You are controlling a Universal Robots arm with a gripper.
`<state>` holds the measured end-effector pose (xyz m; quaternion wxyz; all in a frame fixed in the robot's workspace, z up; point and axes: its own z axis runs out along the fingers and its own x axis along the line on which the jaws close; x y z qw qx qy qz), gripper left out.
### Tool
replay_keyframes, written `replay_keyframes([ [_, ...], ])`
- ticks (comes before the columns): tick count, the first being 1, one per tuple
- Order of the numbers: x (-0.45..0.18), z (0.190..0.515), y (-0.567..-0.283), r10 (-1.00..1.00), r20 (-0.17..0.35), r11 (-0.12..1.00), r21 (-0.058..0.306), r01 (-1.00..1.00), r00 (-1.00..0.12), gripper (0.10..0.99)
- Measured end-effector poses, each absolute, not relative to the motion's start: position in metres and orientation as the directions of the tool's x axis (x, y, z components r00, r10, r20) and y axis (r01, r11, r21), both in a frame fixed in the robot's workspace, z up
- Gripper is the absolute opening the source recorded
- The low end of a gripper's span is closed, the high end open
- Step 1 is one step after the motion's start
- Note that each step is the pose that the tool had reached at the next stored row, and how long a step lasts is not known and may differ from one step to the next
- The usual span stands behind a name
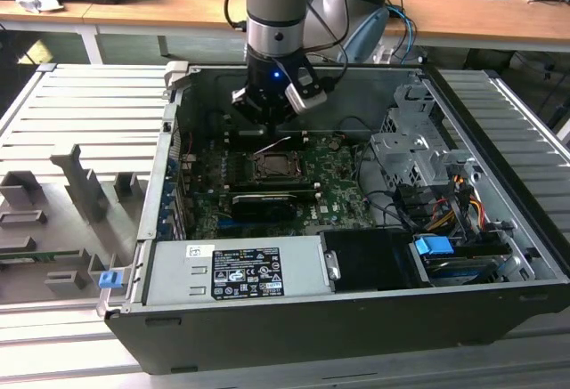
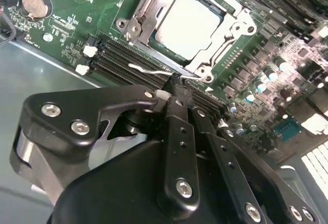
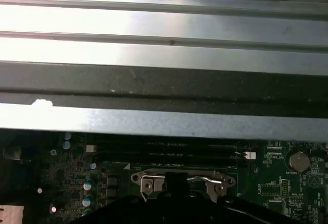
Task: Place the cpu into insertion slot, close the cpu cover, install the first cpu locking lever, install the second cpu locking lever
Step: 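Install the first cpu locking lever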
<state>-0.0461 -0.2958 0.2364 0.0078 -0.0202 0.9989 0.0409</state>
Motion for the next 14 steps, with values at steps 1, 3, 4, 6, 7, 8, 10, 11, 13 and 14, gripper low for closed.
replay_keyframes([
  [1, -0.0451, 0.2352, -0.2958, -0.04, -0.017, 0.996, 0.081, -0.041, -0.999, 0.106],
  [3, -0.0438, 0.2338, -0.2952, -0.04, -0.017, 0.996, 0.081, -0.041, -0.999, 0.106],
  [4, -0.0431, 0.2327, -0.2941, -0.04, -0.017, 0.996, 0.081, -0.041, -0.999, 0.106],
  [6, -0.0424, 0.2314, -0.2931, -0.04, -0.018, 0.996, 0.083, -0.041, -0.999, 0.106],
  [7, -0.0424, 0.2305, -0.2927, -0.04, -0.017, 0.995, 0.086, -0.041, -0.999, 0.106],
  [8, -0.0422, 0.2298, -0.2926, -0.04, -0.018, 0.995, 0.088, -0.041, -0.999, 0.106],
  [10, -0.0419, 0.2284, -0.2924, -0.039, -0.018, 0.995, 0.094, -0.041, -0.999, 0.106],
  [11, -0.042, 0.2278, -0.2923, -0.039, -0.018, 0.994, 0.097, -0.041, -0.999, 0.106],
  [13, -0.0415, 0.2266, -0.2921, -0.04, -0.018, 0.994, 0.099, -0.042, -0.999, 0.106],
  [14, -0.0412, 0.2258, -0.292, -0.04, -0.018, 0.994, 0.099, -0.042, -0.999, 0.106],
])
